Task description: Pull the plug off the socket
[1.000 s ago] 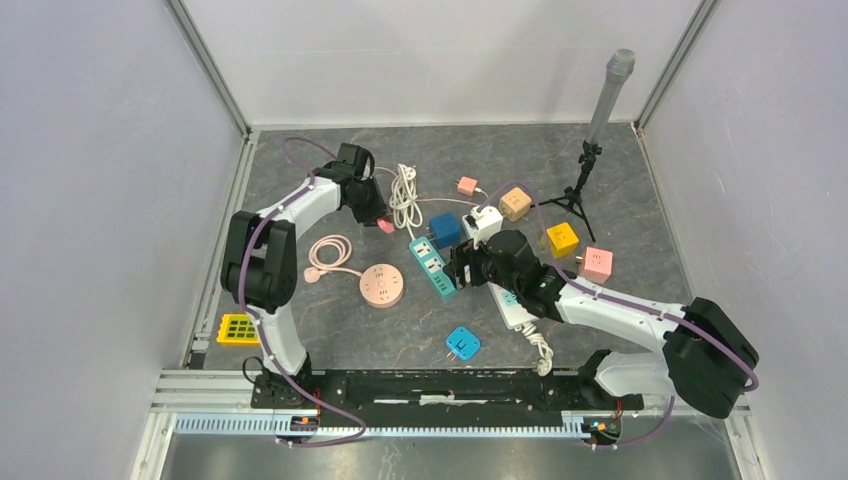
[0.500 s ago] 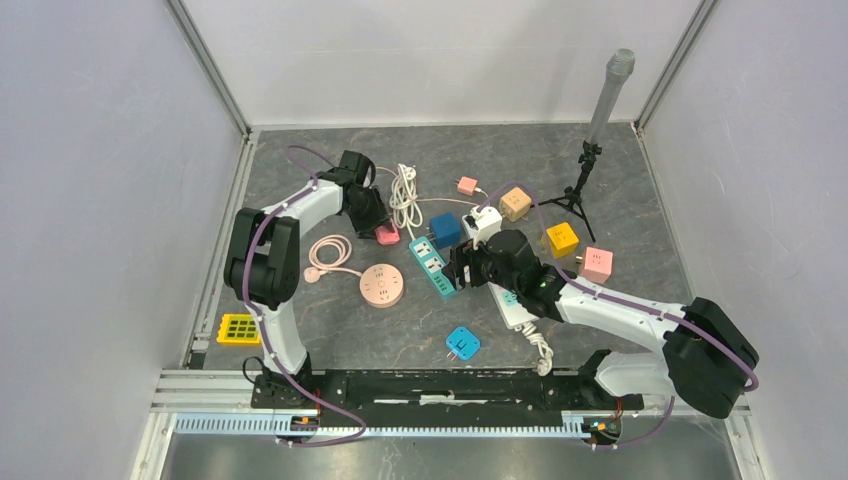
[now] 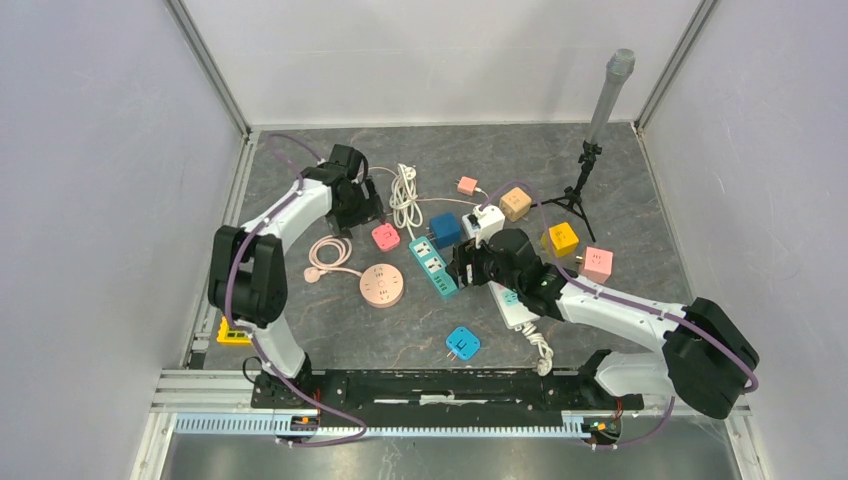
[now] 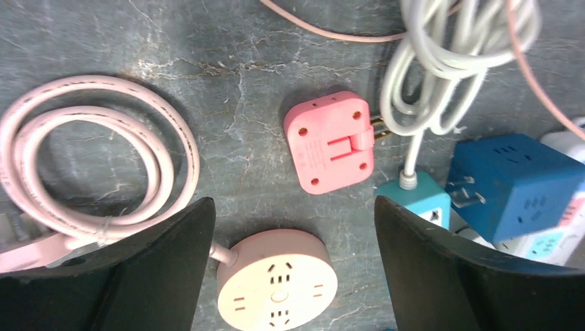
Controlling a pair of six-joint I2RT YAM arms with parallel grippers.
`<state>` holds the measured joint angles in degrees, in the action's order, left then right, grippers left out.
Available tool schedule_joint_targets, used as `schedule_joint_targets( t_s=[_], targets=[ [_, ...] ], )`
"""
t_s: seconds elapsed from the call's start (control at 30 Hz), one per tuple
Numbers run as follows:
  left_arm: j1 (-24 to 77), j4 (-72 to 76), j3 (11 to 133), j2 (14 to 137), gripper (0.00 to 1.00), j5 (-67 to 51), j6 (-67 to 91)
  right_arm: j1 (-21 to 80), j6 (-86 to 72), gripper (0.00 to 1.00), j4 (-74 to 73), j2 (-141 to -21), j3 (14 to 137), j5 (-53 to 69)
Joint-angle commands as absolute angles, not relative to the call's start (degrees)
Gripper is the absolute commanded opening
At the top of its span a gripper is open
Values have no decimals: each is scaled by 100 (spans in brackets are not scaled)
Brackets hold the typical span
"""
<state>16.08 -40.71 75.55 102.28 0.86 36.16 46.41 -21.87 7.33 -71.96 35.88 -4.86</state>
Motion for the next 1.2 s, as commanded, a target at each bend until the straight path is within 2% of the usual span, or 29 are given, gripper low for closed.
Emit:
schedule_joint_targets(
  t_s=[0.0,0.33,0.7,1.0,1.17],
  targets=[
    [1600,-4219,7584,9389,98,244,3255,4515,-2188,76,495,-6949,3709,-896],
    [1626,-4350,6858,6889,100,188,2721,3814,-1450,80,-1231,-5641,3595,-3160],
    [1628,-4529,6708,4208,100,1366,2430,3727,-1324,82,-3412,-3371,4778,-6127],
    [1626,-4861,6868,3508,100,1285,2285,3727,-453,98,-3085,-1485,5349,-6320],
    [1627,-4897,6910,3137,100,1467,2302,3727,-325,98,-3156,-1208,5727,-6264]
  ],
)
